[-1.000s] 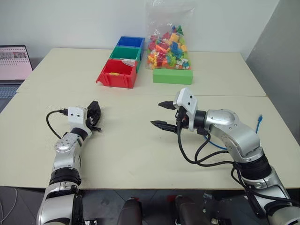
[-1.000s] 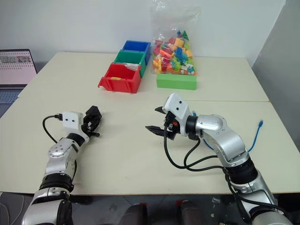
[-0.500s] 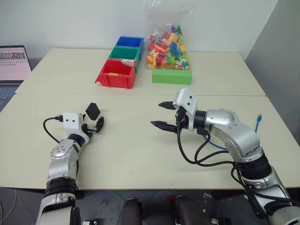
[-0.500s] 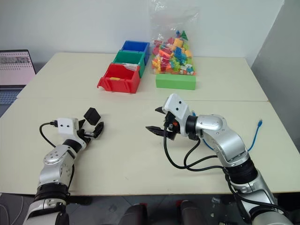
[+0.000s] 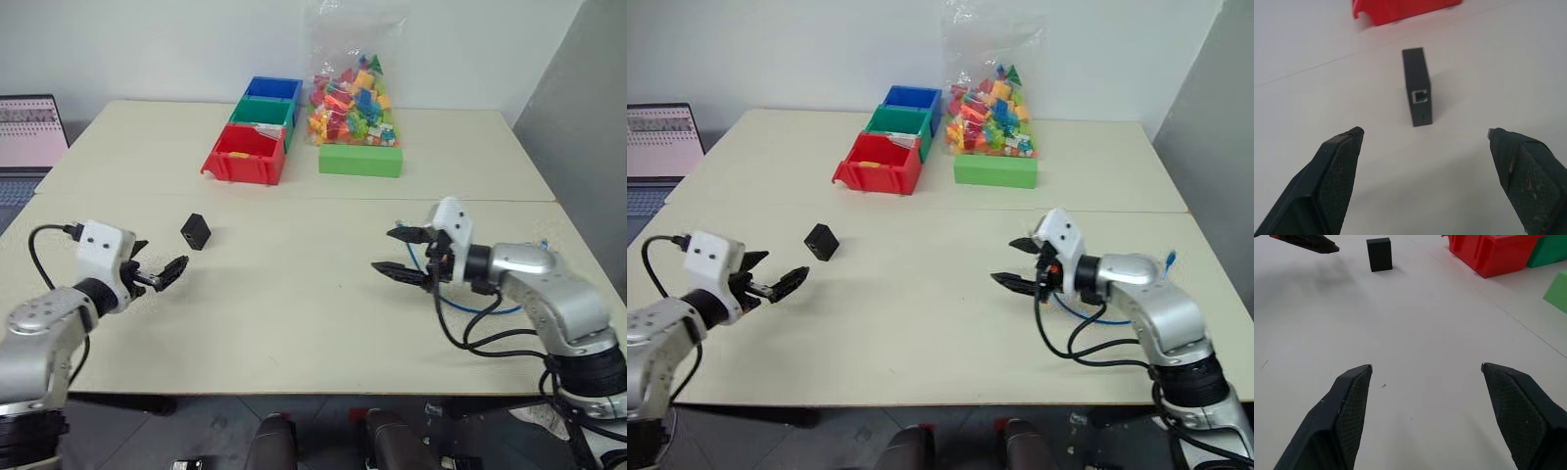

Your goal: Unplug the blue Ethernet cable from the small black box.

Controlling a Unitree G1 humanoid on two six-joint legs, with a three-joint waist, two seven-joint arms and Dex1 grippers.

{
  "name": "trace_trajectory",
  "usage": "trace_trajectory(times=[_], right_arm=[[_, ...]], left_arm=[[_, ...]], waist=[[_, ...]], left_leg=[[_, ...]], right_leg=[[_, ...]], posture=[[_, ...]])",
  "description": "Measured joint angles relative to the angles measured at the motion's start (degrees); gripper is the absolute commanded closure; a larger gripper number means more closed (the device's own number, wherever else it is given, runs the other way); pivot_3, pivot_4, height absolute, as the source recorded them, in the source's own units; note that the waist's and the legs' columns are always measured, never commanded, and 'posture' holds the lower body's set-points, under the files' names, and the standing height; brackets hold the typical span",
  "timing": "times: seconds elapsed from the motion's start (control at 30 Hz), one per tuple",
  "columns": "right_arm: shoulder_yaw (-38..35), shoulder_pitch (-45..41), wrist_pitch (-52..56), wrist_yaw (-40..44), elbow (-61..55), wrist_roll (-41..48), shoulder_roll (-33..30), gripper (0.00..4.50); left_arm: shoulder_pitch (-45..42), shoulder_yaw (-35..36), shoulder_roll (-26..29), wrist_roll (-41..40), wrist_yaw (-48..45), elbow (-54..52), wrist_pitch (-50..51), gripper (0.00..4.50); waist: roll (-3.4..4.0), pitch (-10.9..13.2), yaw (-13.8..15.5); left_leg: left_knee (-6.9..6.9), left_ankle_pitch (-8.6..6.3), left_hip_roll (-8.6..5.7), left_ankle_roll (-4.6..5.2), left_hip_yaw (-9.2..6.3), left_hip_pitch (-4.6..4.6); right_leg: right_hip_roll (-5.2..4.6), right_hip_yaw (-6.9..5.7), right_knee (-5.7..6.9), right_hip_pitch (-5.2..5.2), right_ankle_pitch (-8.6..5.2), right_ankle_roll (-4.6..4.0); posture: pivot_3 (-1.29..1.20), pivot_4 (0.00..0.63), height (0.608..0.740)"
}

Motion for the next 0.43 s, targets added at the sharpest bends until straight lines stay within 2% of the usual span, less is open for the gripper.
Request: trace_trajectory(times=[0.13, 0.43], right_arm=[[-3.15, 0.73, 0.67, 3.72, 0.06, 3.72, -3.52, 0.72], [-4.13, 0.74, 0.67, 5.3, 0.07, 5.84, -4.63, 0.72]], left_arm=[[-0.09, 0.75, 5.1, -3.47, -7.06, -0.5, 2.94, 0.15], [0.33, 2.82, 6.59, -6.8, -13.18, -2.29, 5.32, 0.15]], waist=[[0.02, 0.07, -0.1], [0.06, 0.1, -0.53]], left_leg=[[-0.01, 0.0, 0.0, 0.0, 0.03, 0.0], [-0.01, 0.0, 0.01, 0.01, 0.04, -0.01]], right_leg=[[0.01, 0.0, -0.01, -0.03, -0.01, -0.01], [0.0, 0.06, -0.03, -0.04, -0.02, -0.01]], posture=[[0.0, 0.15, 0.74], [0.0, 0.15, 0.74]])
